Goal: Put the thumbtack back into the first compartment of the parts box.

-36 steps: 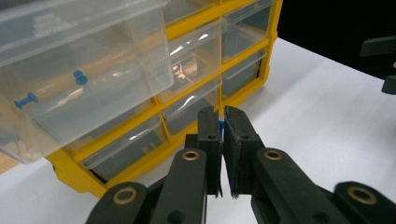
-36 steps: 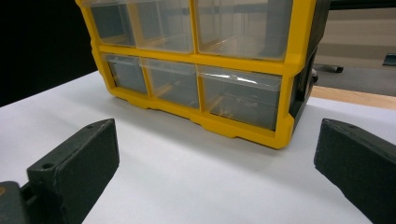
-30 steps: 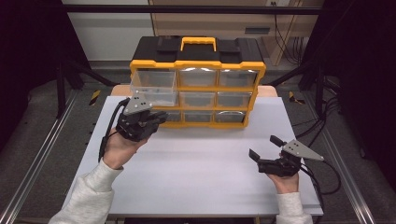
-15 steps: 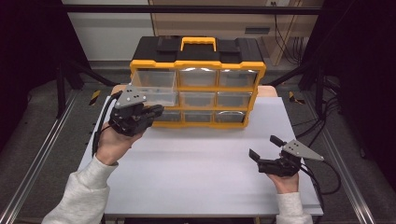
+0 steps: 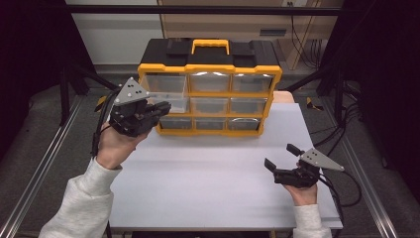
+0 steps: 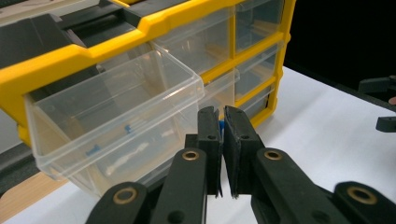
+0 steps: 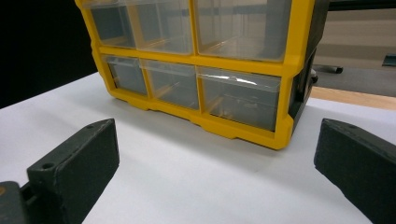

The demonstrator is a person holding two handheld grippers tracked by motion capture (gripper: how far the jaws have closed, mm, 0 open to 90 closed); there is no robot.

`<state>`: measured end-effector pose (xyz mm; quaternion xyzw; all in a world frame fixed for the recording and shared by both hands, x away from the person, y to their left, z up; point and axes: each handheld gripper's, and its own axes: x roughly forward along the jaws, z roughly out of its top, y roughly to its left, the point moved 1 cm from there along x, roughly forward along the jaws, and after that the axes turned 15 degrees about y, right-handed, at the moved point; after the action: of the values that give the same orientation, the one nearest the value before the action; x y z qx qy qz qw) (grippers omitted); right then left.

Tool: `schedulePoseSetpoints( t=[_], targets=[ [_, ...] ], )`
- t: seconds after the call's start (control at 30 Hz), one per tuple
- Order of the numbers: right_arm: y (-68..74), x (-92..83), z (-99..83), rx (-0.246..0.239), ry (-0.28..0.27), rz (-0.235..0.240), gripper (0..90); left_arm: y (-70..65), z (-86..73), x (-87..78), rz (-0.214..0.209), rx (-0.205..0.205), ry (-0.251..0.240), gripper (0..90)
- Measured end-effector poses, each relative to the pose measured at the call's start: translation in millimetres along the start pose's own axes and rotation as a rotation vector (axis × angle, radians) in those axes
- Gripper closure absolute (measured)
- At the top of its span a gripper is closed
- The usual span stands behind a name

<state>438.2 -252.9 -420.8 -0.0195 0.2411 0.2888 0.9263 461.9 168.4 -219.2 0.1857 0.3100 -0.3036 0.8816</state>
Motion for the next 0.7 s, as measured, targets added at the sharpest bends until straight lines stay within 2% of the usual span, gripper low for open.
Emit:
schedulePoseSetpoints(
  t=[0.33,0.43,0.47,0.7],
  targets=[
    [-0.1,-0.2,0.0,0.001,0.0,0.001,0.5,8.6,12.0,-5.3,0.02,-0.006,-0.014,85.3],
    [-0.1,0.1,-0.1,-0.001,0.004,-0.003,0.5,10.4,15.7,-4.3,0.02,-0.024,-0.026,85.3],
    [0.2,0.3,-0.3,0.003,0.008,0.001,0.5,11.8,16.9,-4.7,0.023,-0.015,-0.018,85.3],
    [-0.5,0.5,-0.1,-0.003,0.004,-0.004,0.5,18.9,25.0,0.2,0.036,-0.038,-0.041,85.3]
  ],
)
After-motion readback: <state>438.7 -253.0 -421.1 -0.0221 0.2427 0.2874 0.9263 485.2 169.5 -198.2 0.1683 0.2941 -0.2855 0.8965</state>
